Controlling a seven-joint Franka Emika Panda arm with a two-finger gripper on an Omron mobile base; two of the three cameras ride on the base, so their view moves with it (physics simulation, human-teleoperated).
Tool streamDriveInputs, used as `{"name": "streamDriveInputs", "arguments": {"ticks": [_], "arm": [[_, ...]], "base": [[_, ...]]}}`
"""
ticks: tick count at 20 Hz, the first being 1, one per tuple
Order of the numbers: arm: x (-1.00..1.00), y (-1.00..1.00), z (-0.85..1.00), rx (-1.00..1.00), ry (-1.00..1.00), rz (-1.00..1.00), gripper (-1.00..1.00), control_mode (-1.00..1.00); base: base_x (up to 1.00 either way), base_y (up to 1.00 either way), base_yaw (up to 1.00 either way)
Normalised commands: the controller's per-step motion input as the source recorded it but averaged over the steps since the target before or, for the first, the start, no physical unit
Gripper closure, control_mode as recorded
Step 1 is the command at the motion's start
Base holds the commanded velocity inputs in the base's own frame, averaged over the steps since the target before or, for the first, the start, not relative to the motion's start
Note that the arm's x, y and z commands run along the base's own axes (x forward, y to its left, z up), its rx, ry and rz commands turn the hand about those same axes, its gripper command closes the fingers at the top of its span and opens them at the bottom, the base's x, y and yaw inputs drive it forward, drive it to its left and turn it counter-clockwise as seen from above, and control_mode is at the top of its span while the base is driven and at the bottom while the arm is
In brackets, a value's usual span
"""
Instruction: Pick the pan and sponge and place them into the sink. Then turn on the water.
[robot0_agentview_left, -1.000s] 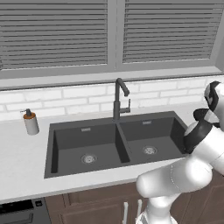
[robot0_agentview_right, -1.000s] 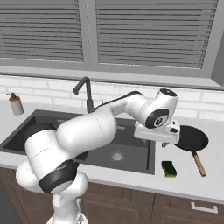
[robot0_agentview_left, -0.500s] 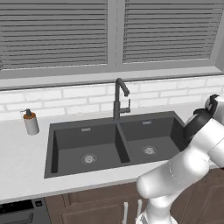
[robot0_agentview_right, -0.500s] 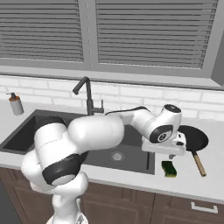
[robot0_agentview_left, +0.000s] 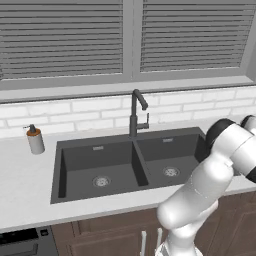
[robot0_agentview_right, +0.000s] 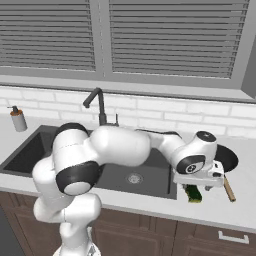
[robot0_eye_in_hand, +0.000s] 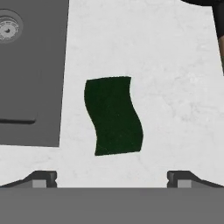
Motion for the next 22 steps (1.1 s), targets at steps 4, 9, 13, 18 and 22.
{"name": "streamDriveInputs", "arguments": {"ticks": [4, 9, 13, 18, 22], "arm": [[0.00, -0.47, 0.00, 0.00, 0.00, 0.00, -1.00, -1.00], [0.02, -0.47, -0.02, 0.00, 0.00, 0.00, -1.00, -1.00], [0.15, -0.39, -0.02, 0.00, 0.00, 0.00, -1.00, -1.00], [0.11, -0.41, 0.00, 0.00, 0.00, 0.00, -1.00, -1.00], [0.16, -0.24, 0.00, 0.00, 0.00, 0.00, -1.00, -1.00]], "base": [[0.00, 0.00, 0.00], [0.00, 0.00, 0.00], [0.00, 0.00, 0.00], [0.00, 0.00, 0.00], [0.00, 0.00, 0.00]]}}
